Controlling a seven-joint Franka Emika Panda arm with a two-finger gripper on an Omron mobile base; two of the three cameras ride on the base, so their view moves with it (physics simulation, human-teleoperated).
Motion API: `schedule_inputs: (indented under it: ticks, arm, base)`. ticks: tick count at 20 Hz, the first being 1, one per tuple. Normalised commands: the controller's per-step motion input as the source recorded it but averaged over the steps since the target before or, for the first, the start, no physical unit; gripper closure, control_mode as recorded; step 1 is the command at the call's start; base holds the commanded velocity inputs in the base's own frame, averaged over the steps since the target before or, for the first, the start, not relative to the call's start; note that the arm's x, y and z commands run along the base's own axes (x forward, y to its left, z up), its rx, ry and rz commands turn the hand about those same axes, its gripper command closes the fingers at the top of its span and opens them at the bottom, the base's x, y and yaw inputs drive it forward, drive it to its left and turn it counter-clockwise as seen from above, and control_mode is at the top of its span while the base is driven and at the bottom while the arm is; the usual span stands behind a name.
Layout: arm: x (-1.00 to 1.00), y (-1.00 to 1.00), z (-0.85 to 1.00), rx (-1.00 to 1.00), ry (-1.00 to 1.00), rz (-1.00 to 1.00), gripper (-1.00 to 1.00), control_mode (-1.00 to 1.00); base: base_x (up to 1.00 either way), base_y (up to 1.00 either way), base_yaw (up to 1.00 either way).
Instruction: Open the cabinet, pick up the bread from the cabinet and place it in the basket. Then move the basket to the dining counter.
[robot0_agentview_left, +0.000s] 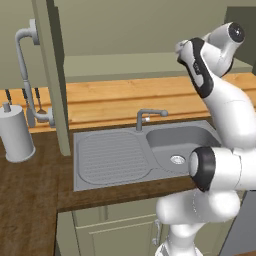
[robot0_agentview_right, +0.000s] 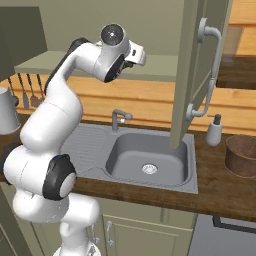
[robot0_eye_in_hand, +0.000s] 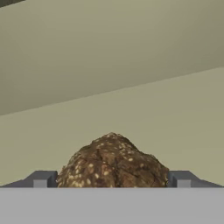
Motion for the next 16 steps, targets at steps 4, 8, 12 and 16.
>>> schedule_inputs:
  ticks: [4,8,12,16]
  arm:
    - [-1.0,0.0,-0.03,0.03,-0.06,0.0,1.0,-1.0]
    - [-1.0,0.09,-0.06,0.02,-0.01,-0.04,1.0,-1.0]
    - [-1.0,0.3,0.0,0.0,0.0,-0.1,1.0,-1.0]
    - [-1.0,0.09,0.0,0.0,0.06,-0.17,1.0,-1.0]
  base:
    - [0.0,0.0,0.0]
    - [0.0,0.0,0.0]
    - [0.0,0.0,0.0]
    - [0.0,0.0,0.0]
